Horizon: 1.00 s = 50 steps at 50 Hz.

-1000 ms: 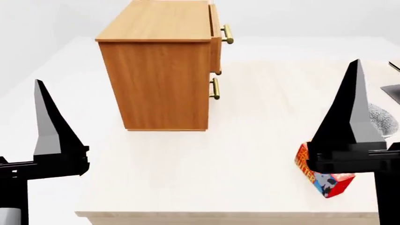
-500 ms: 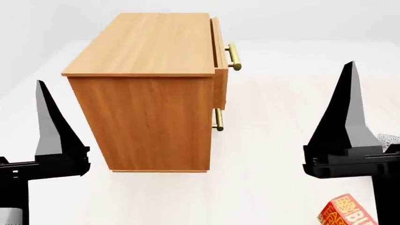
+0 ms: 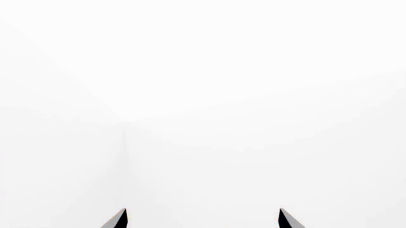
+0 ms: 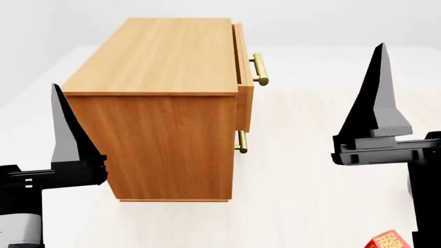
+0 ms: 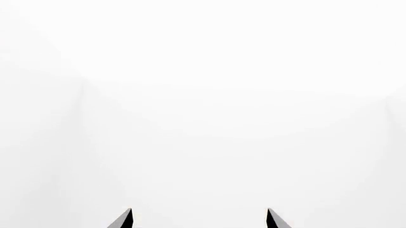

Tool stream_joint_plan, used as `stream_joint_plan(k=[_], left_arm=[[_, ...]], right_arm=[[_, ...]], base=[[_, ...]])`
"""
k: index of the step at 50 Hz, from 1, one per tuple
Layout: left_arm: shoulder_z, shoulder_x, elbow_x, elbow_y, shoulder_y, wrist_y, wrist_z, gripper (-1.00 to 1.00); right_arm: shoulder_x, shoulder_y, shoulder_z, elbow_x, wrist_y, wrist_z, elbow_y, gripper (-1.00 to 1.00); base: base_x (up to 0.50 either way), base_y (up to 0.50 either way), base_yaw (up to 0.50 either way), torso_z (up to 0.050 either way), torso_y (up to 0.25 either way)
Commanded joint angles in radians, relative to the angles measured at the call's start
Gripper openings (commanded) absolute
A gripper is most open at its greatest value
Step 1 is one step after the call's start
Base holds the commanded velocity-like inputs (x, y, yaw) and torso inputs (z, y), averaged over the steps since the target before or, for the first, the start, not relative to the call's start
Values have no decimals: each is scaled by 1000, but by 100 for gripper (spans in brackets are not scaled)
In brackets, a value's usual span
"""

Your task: Close the top drawer of the cabinet and put the bowl on top of it.

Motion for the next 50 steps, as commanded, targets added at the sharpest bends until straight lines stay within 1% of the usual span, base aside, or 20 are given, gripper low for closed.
stream_joint_plan(k=[1,2,6,8,12,13,14,16,17,18,21,22,24,25,37,50], left_arm=[[4,-4,0,-1,4,4,-5,100],[2,-4,-3,0,5,5,-5,100],[5,-6,-1,-1,3,3,-7,100],[4,-7,-2,2,6,3,-8,100],[6,-8,-3,1,6,3,-10,100],[9,-7,0,0,6,3,-10,100],[10,-8,0,0,7,2,-10,100],[9,-9,-3,0,7,4,-11,100],[9,-9,-3,0,6,3,-11,100],[10,-9,-2,0,6,3,-12,100],[9,-11,-4,0,5,0,-13,100],[8,-11,-5,-1,4,1,-14,100],[8,-12,-5,-2,4,1,-15,100],[7,-13,-6,-2,4,1,-15,100],[12,-17,-6,-9,0,1,-20,100],[16,-22,-9,-15,-3,5,-23,100]], right_arm=[[-13,223,-5,215,95,-66,142,100],[-18,275,-26,243,135,-102,202,100],[-38,334,-30,361,174,-153,334,100],[-45,366,-48,387,203,-199,403,100],[-69,415,-74,412,243,-255,515,100],[-77,449,-101,405,282,-271,558,100],[-85,457,-104,406,284,-284,580,100],[-92,496,-133,408,343,-271,618,100],[-106,524,-148,410,359,-308,656,100],[-109,536,-158,403,373,-311,669,100],[-129,561,-169,425,394,-346,723,100],[-149,580,-180,430,408,-371,779,100],[-160,594,-200,403,418,-378,816,100],[-174,600,-211,414,430,-411,861,100],[-236,606,-275,387,443,-536,1038,100],[-271,619,-330,387,476,-641,1088,100]], base=[[0,0,0,0,0],[0,0,0,0,0],[0,0,0,0,0],[0,0,0,0,0],[0,0,0,0,0],[0,0,0,0,0],[0,0,0,0,0],[0,0,0,0,0],[0,0,0,0,0],[0,0,0,0,0],[0,0,0,0,0],[0,0,0,0,0],[0,0,0,0,0],[0,0,0,0,0],[0,0,0,0,0],[0,0,0,0,1]])
